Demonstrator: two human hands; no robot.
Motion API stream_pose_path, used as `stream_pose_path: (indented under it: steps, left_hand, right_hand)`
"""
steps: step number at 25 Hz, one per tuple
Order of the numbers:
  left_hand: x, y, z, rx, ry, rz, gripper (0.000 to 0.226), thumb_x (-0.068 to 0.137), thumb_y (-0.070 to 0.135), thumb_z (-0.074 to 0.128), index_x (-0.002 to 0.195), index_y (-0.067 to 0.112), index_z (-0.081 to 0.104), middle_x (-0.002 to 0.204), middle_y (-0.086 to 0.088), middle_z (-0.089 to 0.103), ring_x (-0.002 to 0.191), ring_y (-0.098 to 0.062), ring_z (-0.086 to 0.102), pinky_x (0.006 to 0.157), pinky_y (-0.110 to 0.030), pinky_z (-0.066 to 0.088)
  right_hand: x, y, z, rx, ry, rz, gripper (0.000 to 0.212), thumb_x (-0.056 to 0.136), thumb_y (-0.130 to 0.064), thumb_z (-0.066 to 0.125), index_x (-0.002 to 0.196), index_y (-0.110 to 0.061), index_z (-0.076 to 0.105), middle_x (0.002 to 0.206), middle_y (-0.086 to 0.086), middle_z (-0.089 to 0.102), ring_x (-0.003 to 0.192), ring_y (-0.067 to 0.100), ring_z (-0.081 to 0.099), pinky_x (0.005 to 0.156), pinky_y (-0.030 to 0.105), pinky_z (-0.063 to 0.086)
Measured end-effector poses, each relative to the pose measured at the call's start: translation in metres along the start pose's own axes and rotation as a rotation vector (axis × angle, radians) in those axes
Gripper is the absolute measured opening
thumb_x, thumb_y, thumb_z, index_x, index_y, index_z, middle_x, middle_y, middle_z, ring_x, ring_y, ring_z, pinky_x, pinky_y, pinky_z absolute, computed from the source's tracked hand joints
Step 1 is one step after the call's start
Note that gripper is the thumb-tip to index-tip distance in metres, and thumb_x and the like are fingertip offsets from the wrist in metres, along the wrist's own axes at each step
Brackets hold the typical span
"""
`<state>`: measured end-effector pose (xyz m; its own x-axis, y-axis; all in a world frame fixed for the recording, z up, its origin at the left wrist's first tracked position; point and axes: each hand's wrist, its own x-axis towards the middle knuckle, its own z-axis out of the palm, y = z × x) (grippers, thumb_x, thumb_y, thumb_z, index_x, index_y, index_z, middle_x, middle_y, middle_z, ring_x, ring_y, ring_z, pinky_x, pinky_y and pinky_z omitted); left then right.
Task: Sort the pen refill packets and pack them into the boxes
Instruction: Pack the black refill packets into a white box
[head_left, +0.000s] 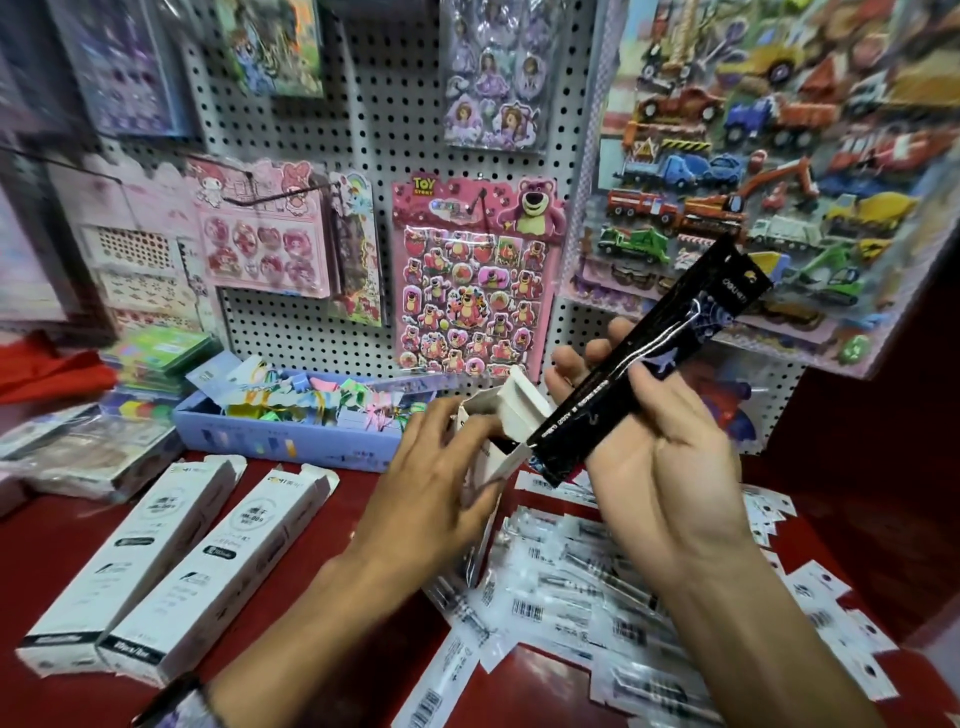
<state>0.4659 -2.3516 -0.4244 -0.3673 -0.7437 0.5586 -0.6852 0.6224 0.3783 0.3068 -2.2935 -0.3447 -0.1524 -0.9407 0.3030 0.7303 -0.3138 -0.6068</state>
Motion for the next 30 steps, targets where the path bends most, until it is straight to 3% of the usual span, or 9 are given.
stream_pose_path:
  steps: [4,8,10,13,17,20,23,27,30]
  left_hand:
    - [0.003,0.006,0.002,0.014,-0.013,-0.011,0.051,0.083,0.028,0.070,0.128,0.029,0.046,0.140,-0.004,0.036,0.125,-0.020,0.040,0.097,-0.050,0.049]
    - [0.002,0.017,0.007,0.021,0.005,0.094,0.039,0.081,0.023,0.071,0.115,0.020,0.051,0.131,-0.003,0.041,0.113,-0.018,0.046,0.091,-0.036,0.050]
    - [0.000,0.019,0.009,0.009,0.005,0.118,0.035,0.082,0.022,0.071,0.112,0.020,0.052,0.128,-0.002,0.043,0.107,-0.018,0.050,0.085,-0.033,0.050]
    - [0.000,0.018,0.011,0.023,0.006,0.112,0.036,0.083,0.024,0.072,0.110,0.020,0.049,0.127,-0.002,0.045,0.105,-0.018,0.052,0.083,-0.033,0.051]
    - [0.001,0.017,0.008,-0.002,0.026,0.054,0.042,0.082,0.028,0.073,0.114,0.024,0.046,0.134,-0.001,0.042,0.115,-0.021,0.051,0.090,-0.040,0.051]
    - [0.000,0.018,0.007,-0.013,0.018,0.058,0.046,0.082,0.026,0.073,0.120,0.022,0.047,0.135,-0.001,0.043,0.115,-0.021,0.053,0.089,-0.042,0.053]
    - [-0.001,0.020,0.008,0.002,0.003,0.072,0.048,0.082,0.024,0.073,0.123,0.019,0.048,0.131,0.000,0.044,0.111,-0.022,0.054,0.087,-0.043,0.052]
    - [0.000,0.020,0.007,0.017,0.019,0.097,0.044,0.079,0.020,0.076,0.112,0.019,0.047,0.127,0.000,0.046,0.108,-0.021,0.054,0.085,-0.039,0.053]
    - [-0.004,0.023,0.011,0.092,0.001,0.132,0.046,0.077,0.016,0.078,0.111,0.018,0.047,0.126,-0.003,0.049,0.107,-0.022,0.054,0.081,-0.035,0.054]
  right_hand:
    - [0.008,0.001,-0.011,0.031,0.087,-0.032,0.025,0.100,-0.004,0.035,0.112,-0.008,0.057,0.080,0.003,0.069,0.101,0.024,0.067,0.100,0.039,0.052]
    - [0.012,-0.003,-0.016,0.080,0.080,-0.038,0.023,0.101,-0.005,0.034,0.112,-0.010,0.055,0.094,0.005,0.073,0.105,0.023,0.070,0.098,0.040,0.052]
    - [0.009,0.000,-0.021,-0.202,0.074,-0.106,0.026,0.102,-0.004,0.036,0.113,-0.016,0.056,0.102,0.002,0.074,0.110,0.021,0.068,0.099,0.037,0.053]
    - [0.003,0.007,-0.033,-0.772,0.017,-0.253,0.034,0.103,-0.010,0.043,0.106,-0.039,0.062,0.113,-0.006,0.072,0.110,0.010,0.066,0.094,0.030,0.052]
    - [0.002,0.009,-0.039,-0.795,-0.109,-0.270,0.027,0.102,-0.008,0.046,0.111,-0.028,0.062,0.120,-0.002,0.071,0.116,0.011,0.063,0.099,0.030,0.050]
    - [0.000,0.019,-0.046,-1.063,-0.105,-0.219,0.022,0.101,-0.016,0.051,0.115,-0.021,0.066,0.116,-0.007,0.071,0.111,0.006,0.063,0.097,0.032,0.050]
    - [0.000,0.024,-0.050,-1.250,-0.054,-0.174,0.016,0.095,-0.033,0.059,0.105,-0.025,0.068,0.108,-0.005,0.067,0.106,0.010,0.061,0.091,0.036,0.050]
    - [0.001,0.014,-0.045,-1.288,0.081,-0.341,0.008,0.089,-0.038,0.066,0.089,-0.030,0.065,0.094,-0.009,0.062,0.095,0.010,0.058,0.080,0.029,0.046]
    - [0.002,0.011,-0.047,-1.453,0.103,-0.199,0.016,0.082,-0.037,0.073,0.077,-0.024,0.066,0.079,-0.006,0.066,0.080,0.015,0.061,0.070,0.035,0.051]
